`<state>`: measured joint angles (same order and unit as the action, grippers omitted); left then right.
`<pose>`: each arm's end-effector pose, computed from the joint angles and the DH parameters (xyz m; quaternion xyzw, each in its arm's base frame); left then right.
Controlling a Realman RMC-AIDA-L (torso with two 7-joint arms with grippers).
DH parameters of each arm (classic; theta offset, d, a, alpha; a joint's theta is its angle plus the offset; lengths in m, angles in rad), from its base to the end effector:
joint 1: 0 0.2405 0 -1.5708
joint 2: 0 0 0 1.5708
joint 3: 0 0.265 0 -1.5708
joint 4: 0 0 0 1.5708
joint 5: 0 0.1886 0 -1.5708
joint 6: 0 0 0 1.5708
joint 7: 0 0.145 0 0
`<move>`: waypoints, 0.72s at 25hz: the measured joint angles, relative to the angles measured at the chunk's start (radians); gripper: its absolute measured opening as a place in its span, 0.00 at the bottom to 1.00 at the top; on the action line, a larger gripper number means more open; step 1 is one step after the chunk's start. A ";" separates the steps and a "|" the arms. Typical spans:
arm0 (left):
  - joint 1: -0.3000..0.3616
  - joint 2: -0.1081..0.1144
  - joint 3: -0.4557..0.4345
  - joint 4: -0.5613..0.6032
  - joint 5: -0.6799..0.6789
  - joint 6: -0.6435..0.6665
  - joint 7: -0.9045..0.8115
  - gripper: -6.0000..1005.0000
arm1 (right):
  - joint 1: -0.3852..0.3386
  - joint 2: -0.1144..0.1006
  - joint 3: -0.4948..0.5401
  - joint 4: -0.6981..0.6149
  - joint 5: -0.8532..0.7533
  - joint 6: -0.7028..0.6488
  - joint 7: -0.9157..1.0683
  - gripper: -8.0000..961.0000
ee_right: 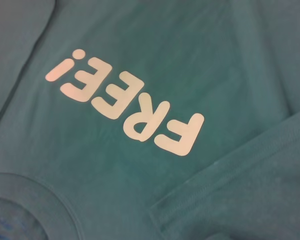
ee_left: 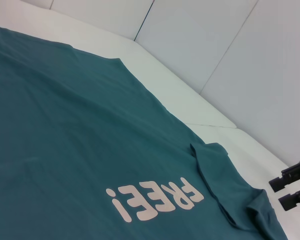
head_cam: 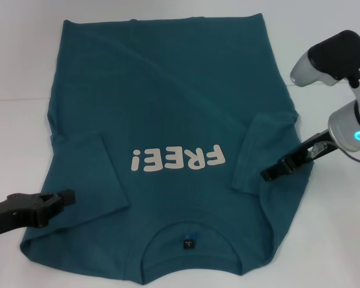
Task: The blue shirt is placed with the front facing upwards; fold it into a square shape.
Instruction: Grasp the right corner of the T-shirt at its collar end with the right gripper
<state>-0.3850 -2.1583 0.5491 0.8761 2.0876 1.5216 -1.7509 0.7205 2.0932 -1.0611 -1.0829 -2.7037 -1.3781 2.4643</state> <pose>-0.2947 0.2942 0.0132 -0.8546 -0.4134 -0.2471 0.1944 0.2222 0.3861 0.0105 -0.8797 0.3926 -0.1181 0.2409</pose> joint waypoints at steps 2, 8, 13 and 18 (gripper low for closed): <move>0.000 0.000 0.000 0.000 0.000 0.000 0.000 0.05 | 0.001 0.000 -0.022 0.013 0.000 0.020 0.019 0.77; -0.001 0.000 0.000 -0.001 -0.001 0.000 0.000 0.05 | 0.020 -0.003 -0.055 0.064 -0.003 0.072 0.075 0.73; -0.001 0.000 0.000 0.000 -0.001 0.000 0.001 0.05 | 0.041 -0.006 -0.064 0.121 -0.010 0.106 0.107 0.69; -0.002 0.000 0.000 0.000 -0.001 0.000 0.002 0.05 | 0.063 -0.006 -0.065 0.171 -0.022 0.128 0.133 0.70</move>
<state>-0.3865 -2.1583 0.5492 0.8759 2.0861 1.5217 -1.7488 0.7839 2.0870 -1.1257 -0.9119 -2.7258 -1.2500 2.5971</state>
